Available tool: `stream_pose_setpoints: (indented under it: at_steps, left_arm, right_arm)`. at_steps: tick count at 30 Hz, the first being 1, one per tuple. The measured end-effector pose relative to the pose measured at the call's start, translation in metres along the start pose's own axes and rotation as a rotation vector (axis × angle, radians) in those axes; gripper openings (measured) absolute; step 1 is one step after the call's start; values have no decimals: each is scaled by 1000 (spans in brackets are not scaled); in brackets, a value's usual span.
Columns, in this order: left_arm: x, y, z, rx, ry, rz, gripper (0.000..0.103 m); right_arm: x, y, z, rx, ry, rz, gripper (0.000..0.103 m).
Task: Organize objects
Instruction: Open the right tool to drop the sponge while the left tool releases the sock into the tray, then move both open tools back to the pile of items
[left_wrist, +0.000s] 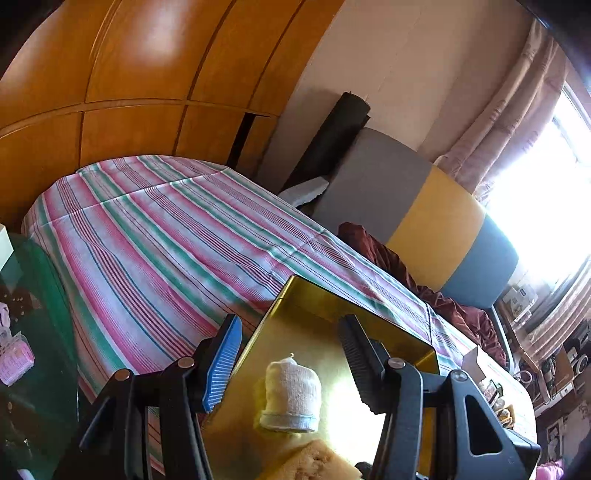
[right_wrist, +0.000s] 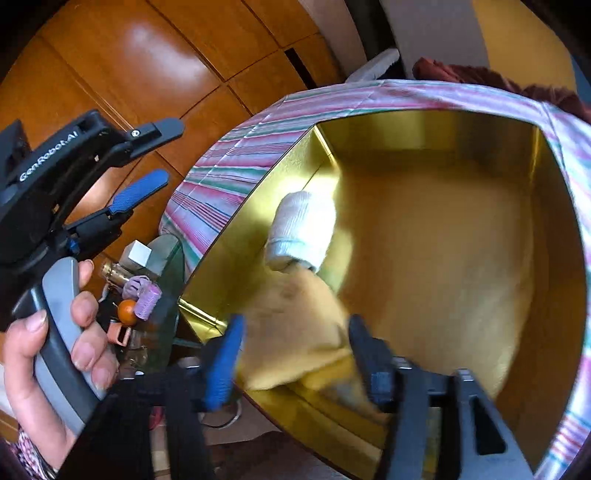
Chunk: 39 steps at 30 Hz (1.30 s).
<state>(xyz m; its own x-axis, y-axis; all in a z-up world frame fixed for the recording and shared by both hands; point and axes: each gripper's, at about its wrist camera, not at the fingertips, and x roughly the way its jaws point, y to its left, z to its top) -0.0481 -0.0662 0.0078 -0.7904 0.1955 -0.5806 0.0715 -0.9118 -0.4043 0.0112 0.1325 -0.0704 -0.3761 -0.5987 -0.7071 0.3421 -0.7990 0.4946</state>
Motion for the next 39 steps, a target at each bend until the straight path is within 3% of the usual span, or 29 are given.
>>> stream_pose_setpoints:
  at_steps: [9,17,24,39]
  left_arm:
    - [0,-14,-12,19,23,-51,56]
    - [-1,-36,-26,72,60,-107,56]
    - [10,-58,-45,120,159,-166,56]
    - [-11,-134,-92,339,240,-391,61]
  right_arm:
    - [-48,-1,2,-55,-172,-105,73]
    - [-83,-19,7,-31,-236,-168,76]
    - [-119,-42,-5,-23,-297,-281,76]
    - [-170,-133,-67,147,-277,-467,76]
